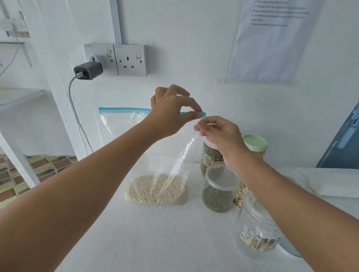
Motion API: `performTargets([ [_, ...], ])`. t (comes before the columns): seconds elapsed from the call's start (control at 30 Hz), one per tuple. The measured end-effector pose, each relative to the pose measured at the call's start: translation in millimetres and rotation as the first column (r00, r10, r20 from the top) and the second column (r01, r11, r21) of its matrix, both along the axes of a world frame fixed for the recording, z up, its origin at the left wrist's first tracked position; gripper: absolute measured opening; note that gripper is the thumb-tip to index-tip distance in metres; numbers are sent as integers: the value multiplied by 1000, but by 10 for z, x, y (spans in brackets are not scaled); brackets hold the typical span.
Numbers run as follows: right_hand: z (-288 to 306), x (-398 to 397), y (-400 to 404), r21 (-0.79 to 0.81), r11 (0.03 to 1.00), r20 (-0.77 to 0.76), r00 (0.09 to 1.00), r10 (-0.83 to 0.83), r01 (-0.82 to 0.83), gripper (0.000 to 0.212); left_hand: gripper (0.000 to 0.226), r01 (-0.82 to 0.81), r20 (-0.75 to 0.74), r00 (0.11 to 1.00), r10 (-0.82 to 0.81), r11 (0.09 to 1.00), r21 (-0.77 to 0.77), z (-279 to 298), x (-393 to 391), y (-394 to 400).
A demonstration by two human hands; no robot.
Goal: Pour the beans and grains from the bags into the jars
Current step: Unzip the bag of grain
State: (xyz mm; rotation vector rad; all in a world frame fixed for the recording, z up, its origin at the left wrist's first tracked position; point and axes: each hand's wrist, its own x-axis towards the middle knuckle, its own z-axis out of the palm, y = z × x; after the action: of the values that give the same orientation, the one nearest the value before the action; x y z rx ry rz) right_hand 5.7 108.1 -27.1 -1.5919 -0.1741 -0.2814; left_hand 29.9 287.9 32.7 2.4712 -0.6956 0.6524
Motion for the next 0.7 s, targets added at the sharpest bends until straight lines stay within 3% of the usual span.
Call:
performTargets([
  [0.3,-34,-43,-43,-26,999,0,1000,-23,23,3,16,-72,31,997,72,997,-15,-110,2,320],
  [0.7,-129,-12,-165,-9,997,-29,997,-74,74,3,16,-298,97,951,295,955,16,-44,21,1306],
])
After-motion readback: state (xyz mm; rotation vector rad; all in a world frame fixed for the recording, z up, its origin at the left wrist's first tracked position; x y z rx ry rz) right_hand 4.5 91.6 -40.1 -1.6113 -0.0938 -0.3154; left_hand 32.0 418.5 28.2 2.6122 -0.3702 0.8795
